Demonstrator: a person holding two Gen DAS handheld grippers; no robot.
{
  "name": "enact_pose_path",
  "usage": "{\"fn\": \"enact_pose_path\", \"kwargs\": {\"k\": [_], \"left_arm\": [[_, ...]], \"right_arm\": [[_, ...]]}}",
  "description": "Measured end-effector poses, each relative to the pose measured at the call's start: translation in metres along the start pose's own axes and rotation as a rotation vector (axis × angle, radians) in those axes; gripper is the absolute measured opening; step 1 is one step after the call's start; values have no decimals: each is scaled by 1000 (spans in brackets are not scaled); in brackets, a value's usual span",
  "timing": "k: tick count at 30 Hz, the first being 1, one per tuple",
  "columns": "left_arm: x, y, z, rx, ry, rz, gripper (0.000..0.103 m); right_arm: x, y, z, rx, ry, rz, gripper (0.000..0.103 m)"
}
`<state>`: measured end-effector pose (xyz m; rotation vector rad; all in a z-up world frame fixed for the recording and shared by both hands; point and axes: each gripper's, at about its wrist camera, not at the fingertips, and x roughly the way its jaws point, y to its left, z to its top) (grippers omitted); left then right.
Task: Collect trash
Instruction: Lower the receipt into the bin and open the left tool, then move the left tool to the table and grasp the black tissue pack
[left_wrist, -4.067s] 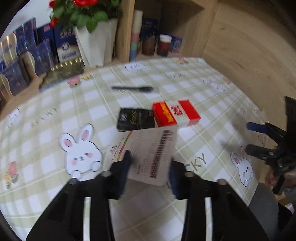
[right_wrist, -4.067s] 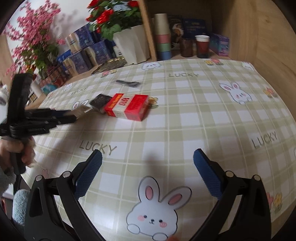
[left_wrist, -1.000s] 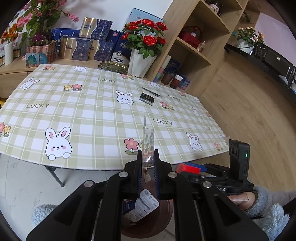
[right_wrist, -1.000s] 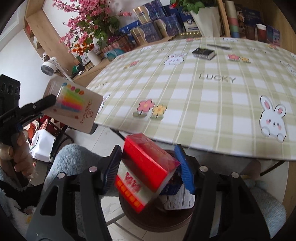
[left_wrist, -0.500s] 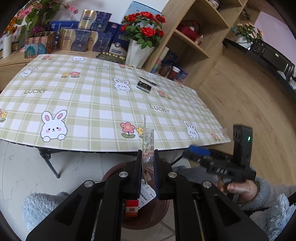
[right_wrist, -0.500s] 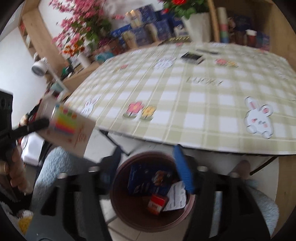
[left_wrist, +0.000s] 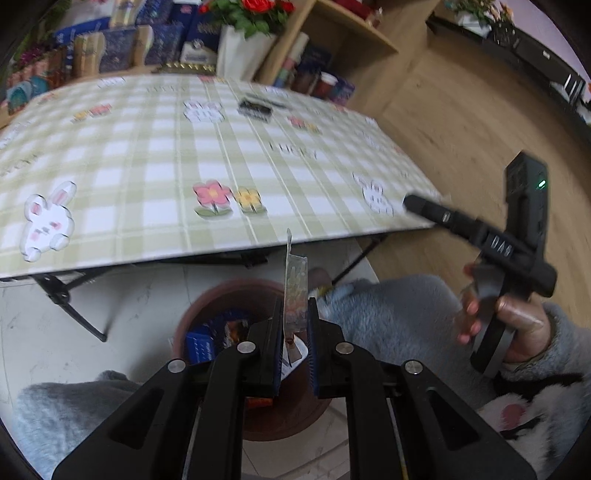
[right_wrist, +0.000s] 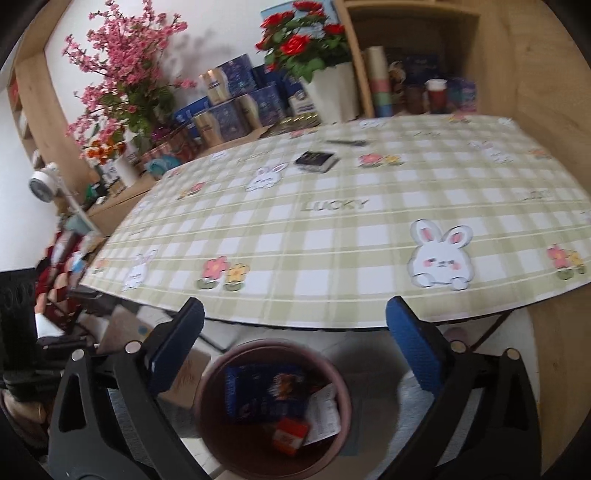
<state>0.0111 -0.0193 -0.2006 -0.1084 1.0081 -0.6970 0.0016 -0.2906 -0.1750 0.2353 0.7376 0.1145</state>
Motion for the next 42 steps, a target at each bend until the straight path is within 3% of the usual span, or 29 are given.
{"fn": "enact_pose_path", "kwargs": {"k": [4, 12, 22, 24, 26, 29, 34, 37, 42], "left_arm": [[29, 4, -13, -13, 45, -51, 11], [53, -4, -22, 53, 140, -2, 12], [58, -2, -24, 58, 158, 8, 13], [57, -1, -24, 50, 155, 7, 21], [56, 0, -23, 43, 146, 11, 41], [51, 4, -21, 17, 120, 23, 58], [32, 19, -16, -68, 23, 81, 85], [17, 30, -14, -139, -56, 114, 91], [-6, 42, -2, -193, -170, 172, 92]], "right_arm": [[0, -3, -12, 37, -12, -24, 97], [10, 7, -22, 17, 25, -55, 97], [14, 10, -26, 13, 47, -64, 97], [15, 10, -26, 15, 52, -67, 97], [15, 10, -26, 15, 55, -67, 97], [16, 10, -28, 13, 61, -71, 97], [18, 9, -28, 11, 65, -78, 97], [20, 7, -28, 12, 73, -80, 97], [25, 9, -18, -17, 79, -67, 97]]}}
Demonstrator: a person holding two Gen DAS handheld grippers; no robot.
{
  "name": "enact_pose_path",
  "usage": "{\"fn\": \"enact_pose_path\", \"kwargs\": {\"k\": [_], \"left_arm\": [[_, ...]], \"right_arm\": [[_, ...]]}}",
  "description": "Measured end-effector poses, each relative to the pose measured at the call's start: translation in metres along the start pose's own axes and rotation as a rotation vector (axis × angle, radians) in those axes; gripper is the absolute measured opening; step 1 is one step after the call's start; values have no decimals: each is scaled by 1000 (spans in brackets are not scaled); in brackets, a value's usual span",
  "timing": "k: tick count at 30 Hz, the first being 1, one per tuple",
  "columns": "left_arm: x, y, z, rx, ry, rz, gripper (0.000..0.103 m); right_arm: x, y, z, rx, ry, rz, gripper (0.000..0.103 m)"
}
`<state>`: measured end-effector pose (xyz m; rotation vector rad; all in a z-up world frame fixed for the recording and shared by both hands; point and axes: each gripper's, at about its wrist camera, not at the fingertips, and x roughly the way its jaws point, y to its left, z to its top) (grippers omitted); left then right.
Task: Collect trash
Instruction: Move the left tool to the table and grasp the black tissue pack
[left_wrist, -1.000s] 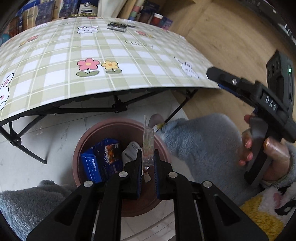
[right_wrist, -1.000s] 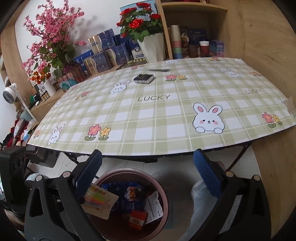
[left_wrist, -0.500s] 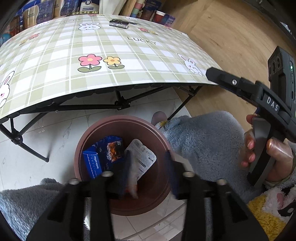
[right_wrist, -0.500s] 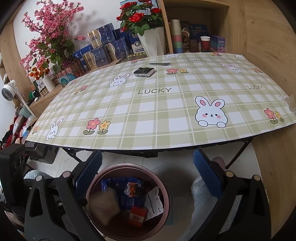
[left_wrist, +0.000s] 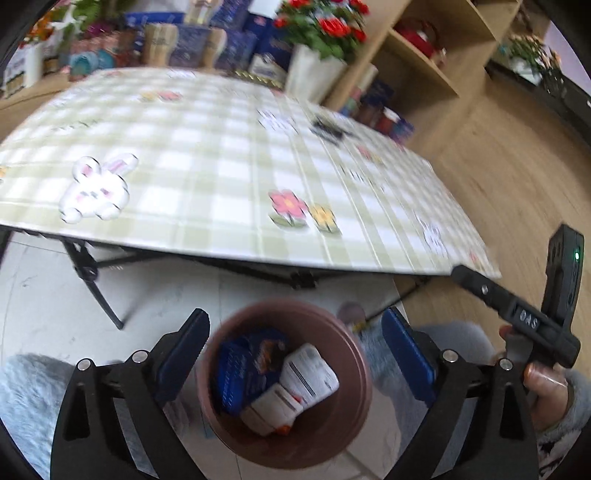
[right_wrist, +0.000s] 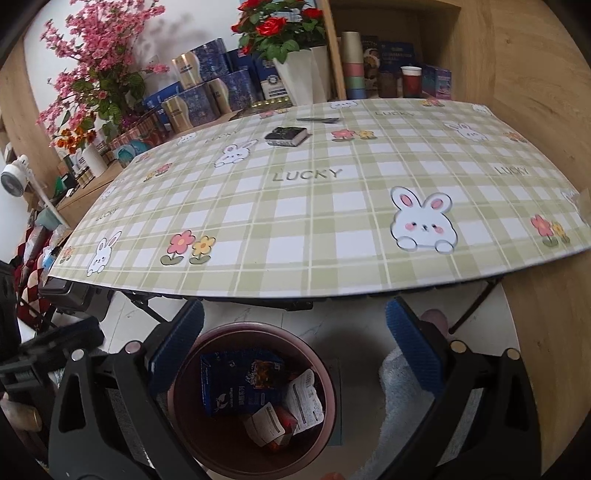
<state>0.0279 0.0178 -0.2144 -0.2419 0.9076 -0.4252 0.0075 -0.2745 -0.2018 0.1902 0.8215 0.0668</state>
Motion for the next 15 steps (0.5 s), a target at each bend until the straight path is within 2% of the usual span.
{"fn": "enact_pose_path", "kwargs": {"k": [3, 8, 11, 15], "left_arm": [[-4, 2, 13, 4, -26, 19, 92], [1, -6, 54, 60, -54, 34, 92], [10, -14, 81, 98, -64, 24, 92], [42, -31, 122, 159, -57, 0, 92]], "right_arm": [[2, 2, 13, -61, -11, -17, 97], [11, -14, 42, -116, -17, -50, 97], [17, -29, 59, -115, -27, -71, 97], [31, -52, 82, -71, -33, -39, 97]]}}
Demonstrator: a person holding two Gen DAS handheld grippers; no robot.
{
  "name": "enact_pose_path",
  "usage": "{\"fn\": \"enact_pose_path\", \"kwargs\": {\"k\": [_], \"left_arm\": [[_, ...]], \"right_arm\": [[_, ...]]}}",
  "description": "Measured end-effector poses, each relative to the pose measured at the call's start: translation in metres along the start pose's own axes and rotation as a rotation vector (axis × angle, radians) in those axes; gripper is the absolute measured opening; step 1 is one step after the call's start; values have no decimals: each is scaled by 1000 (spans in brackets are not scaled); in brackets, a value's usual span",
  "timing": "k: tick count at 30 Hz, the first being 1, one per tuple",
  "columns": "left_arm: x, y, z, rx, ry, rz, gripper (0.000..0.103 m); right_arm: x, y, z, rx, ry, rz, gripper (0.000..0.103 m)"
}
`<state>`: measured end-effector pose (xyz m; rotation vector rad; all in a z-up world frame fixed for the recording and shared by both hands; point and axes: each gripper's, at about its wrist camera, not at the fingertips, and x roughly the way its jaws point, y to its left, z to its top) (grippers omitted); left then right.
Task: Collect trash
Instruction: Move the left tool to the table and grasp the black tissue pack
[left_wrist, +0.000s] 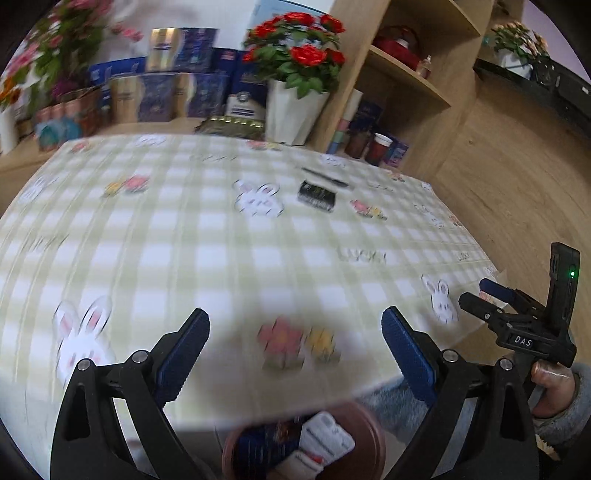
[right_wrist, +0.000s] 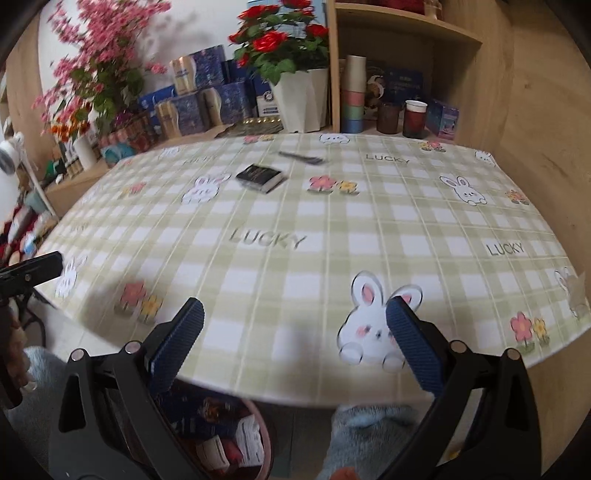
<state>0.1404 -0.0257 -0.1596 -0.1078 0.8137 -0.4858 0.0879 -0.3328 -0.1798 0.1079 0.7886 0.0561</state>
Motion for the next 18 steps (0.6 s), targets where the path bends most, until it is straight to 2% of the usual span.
{"fn": "enact_pose_path", "kwargs": {"k": [7, 12, 18], "left_arm": [[93, -22, 64, 152, 55, -3, 92], [153, -31, 94, 191, 95, -5, 92], [210, -42, 121, 227, 129, 17, 92]], "right_arm": [[43, -37, 28, 63, 39, 28, 97], [71, -63, 45, 125, 68, 56, 97], [88, -79, 63, 94, 84, 58, 97]]}}
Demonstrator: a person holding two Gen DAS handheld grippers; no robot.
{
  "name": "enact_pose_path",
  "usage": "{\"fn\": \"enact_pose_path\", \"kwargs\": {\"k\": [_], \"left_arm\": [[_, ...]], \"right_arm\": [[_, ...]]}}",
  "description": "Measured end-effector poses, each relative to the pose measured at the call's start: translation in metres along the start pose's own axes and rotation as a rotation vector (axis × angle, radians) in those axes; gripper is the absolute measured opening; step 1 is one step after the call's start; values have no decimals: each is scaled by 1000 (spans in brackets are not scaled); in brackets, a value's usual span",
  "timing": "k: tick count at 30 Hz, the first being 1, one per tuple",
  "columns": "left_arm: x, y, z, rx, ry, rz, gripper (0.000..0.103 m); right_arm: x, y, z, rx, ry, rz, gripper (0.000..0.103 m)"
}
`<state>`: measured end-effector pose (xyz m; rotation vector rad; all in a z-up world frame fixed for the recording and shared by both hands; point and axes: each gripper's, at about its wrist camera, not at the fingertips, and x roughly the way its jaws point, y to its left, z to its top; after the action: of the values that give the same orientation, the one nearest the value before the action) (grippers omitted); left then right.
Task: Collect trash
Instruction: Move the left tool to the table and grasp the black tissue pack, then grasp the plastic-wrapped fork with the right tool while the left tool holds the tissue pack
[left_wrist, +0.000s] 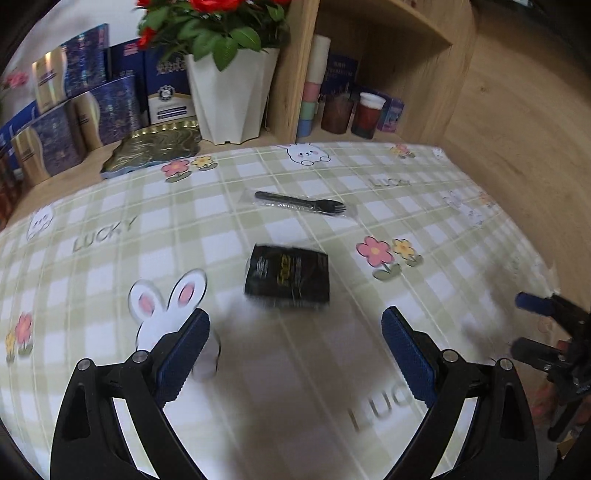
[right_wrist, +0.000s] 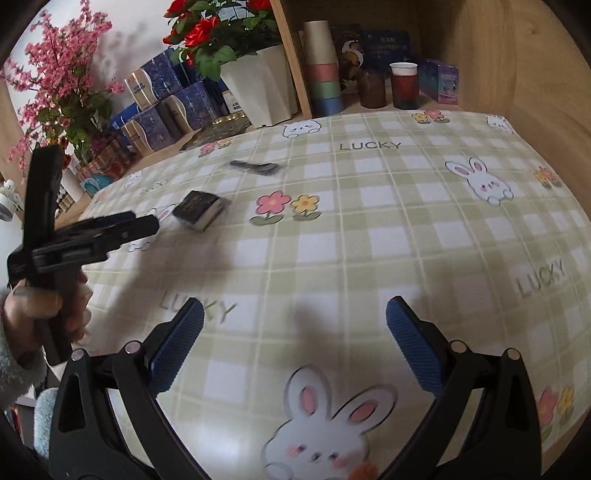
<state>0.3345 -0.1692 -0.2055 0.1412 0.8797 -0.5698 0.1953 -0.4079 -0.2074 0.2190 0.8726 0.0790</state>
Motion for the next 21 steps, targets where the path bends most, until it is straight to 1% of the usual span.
{"fn": "enact_pose_path", "kwargs": {"k": [2, 4, 8, 9, 10, 11, 13, 15, 16, 17, 18, 19, 20, 21], "left_arm": [[19, -3, 9, 30, 34, 21, 92], [33, -2, 15, 37, 53, 40, 92], [53, 5, 24, 13, 83, 36, 92], [56, 6, 26, 28, 88, 30, 89], [58, 5, 26, 49, 92, 29, 67], [59, 3, 26, 88, 105, 39, 57], [52, 3, 23, 123, 78, 51, 53], [42, 6, 18, 127, 60, 46, 51], [34, 9, 15, 119, 47, 45, 50], [27, 12, 11, 104, 41, 36, 50], [17, 19, 5, 71, 37, 8, 50], [9, 22, 0, 50, 31, -11, 50], [-1, 26, -7, 34, 19, -25, 50], [-12, 30, -15, 25, 2, -24, 50]], "right_arm": [[6, -2, 8, -28, 18, 7, 97], [10, -2, 17, -60, 34, 6, 97], [17, -1, 33, -85, 41, 25, 97], [19, 0, 36, -87, 44, 33, 97], [22, 1, 40, -93, 48, 43, 97], [25, 2, 42, -99, 52, 46, 97], [31, 5, 45, -114, 58, 36, 97], [38, 10, 49, -142, 66, 55, 97], [40, 12, 51, -154, 67, 49, 97], [44, 14, 56, -168, 63, 21, 97], [49, 16, 61, -177, 58, -4, 97], [54, 17, 66, -178, 59, -10, 97], [61, 18, 75, -168, 59, 4, 97], [66, 20, 82, -160, 49, 19, 97]]}}
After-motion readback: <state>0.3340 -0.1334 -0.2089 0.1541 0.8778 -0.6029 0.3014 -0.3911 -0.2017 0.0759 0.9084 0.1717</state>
